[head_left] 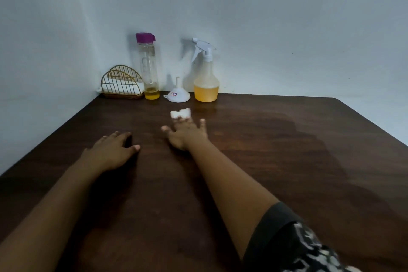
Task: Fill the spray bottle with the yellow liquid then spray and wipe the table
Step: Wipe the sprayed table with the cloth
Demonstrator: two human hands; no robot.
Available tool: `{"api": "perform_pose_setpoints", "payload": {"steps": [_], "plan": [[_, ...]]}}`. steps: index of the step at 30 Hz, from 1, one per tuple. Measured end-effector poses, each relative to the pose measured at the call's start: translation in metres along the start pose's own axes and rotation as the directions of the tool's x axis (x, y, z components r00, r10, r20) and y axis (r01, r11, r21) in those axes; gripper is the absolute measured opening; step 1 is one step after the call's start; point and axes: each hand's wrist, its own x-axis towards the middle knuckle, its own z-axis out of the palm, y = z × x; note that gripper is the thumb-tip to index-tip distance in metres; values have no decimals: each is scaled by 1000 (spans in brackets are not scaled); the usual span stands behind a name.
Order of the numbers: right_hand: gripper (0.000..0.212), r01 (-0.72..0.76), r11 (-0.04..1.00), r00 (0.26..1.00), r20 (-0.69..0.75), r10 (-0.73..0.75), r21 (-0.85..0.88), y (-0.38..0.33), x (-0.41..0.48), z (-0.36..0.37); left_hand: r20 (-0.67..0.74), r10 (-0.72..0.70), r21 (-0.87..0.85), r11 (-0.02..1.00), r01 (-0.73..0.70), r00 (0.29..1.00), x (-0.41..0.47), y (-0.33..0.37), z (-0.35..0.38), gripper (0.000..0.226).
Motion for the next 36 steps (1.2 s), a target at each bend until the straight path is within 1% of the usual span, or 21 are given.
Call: {"api": "perform_pose_setpoints", "payload": {"steps": [2, 4, 6, 7, 9, 12, 15, 17, 19, 21, 23, 26, 31, 36], "plan": [[72, -150, 989, 987, -59, 151, 6, 42, -14, -6, -7, 0, 9, 1000, 0, 1000, -1, 0, 1, 67], [72, -284, 959, 956, -68, 284, 10, 81, -32, -14, -10, 3, 9, 1000, -3, 1000, -3, 2, 2, 64], [72, -347, 938, 937, -41, 347, 8, 92, -49, -17, -17, 36, -54, 998, -37, 999, -11, 5, -1, 57], [72, -347, 938, 937, -39, 347, -1, 85, -54, -16, -28, 47, -123, 991, -51, 998, -17, 5, -2, 52], [74, -293, 956, 956, -36, 293, -15, 53, -56, -9, -78, 11, -316, 948, -35, 997, -30, 3, -5, 45], [75, -115, 993, 993, -23, 114, -25, -19, -56, 7, -162, -102, -543, 840, -2, 981, -51, -8, -5, 43], [73, 54, 998, 999, 7, -53, -29, -80, -71, 23, -218, -197, -634, 773, 15, 956, -67, -24, -4, 43], [71, 103, 995, 995, 17, -102, -13, -96, -89, 32, -238, -223, -653, 758, 15, 945, -76, -29, -3, 42], [70, 111, 994, 994, 9, -111, -6, -91, -108, 36, -235, -212, -646, 763, 11, 949, -86, -26, 0, 41], [70, 79, 997, 997, 5, -79, -12, -69, -126, 33, -226, -162, -604, 797, -8, 961, -95, -15, 3, 36], [69, 14, 1000, 1000, -9, -14, -18, -37, -145, 28, -198, -77, -529, 848, -41, 977, -105, 2, 8, 37], [70, -117, 993, 992, -48, 117, -11, 23, -173, 19, -173, 65, -439, 888, -136, 983, -119, 27, 16, 42], [71, -340, 940, 938, -67, 340, 20, 109, -218, 6, -166, 280, -280, 906, -317, 946, -143, 71, 29, 47], [72, -474, 880, 873, -119, 474, 28, 167, -265, 0, -172, 385, -203, 887, -415, 907, -164, 103, 44, 47]]}}
